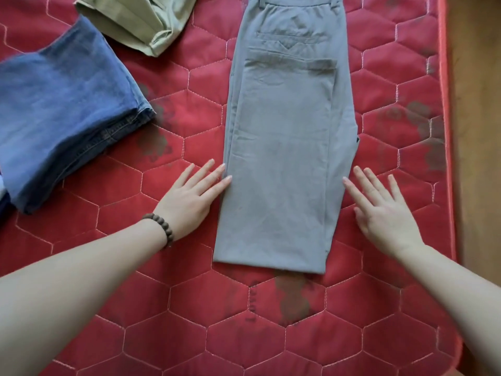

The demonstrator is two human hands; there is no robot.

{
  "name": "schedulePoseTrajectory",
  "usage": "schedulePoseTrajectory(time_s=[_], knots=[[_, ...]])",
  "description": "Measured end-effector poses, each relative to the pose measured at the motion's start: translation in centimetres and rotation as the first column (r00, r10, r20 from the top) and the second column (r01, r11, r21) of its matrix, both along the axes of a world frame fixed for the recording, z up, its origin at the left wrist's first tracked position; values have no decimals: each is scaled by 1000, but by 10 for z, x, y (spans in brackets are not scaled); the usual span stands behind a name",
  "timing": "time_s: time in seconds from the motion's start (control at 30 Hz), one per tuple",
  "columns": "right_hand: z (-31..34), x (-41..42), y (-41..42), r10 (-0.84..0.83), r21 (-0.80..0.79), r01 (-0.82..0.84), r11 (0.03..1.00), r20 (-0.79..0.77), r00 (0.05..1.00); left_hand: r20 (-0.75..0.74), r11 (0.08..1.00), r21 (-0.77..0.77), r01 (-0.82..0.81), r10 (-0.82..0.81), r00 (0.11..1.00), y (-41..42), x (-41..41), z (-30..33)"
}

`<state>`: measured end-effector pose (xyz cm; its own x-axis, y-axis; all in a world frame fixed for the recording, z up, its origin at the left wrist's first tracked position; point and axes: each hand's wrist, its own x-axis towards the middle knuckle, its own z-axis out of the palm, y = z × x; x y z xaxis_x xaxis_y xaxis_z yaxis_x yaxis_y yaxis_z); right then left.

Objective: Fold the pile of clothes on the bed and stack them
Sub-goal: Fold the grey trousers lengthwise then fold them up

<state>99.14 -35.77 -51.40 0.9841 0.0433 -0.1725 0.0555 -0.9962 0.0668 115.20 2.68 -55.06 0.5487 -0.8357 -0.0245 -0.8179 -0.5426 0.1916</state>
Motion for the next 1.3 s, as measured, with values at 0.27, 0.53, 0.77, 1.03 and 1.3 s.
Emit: schedulePoseTrajectory(time_s=[0.27, 0.53, 0.77, 1.03, 1.3], knots=[[-11, 92, -28, 294, -92, -298, 950, -56, 954, 118, 969, 53, 239, -244, 963, -67, 96, -13], [-8, 133, -37, 510, 38, -513, 857, -193, 838, -22, 921, -59, 386, -388, 921, -83, 131, -17], [35, 156, -21, -64, 717, 435, 544, -482, 874, -832, 951, -139, -275, 38, 553, -97, 142, 33], [22, 182, -8, -259, 315, 944, -97, -924, 282, -806, 651, 504, -568, 591, -38, -98, 149, 23], [25, 131, -8, -244, 512, 265, 817, -109, 964, -156, 969, -246, -25, -14, 988, -64, 111, 33]])
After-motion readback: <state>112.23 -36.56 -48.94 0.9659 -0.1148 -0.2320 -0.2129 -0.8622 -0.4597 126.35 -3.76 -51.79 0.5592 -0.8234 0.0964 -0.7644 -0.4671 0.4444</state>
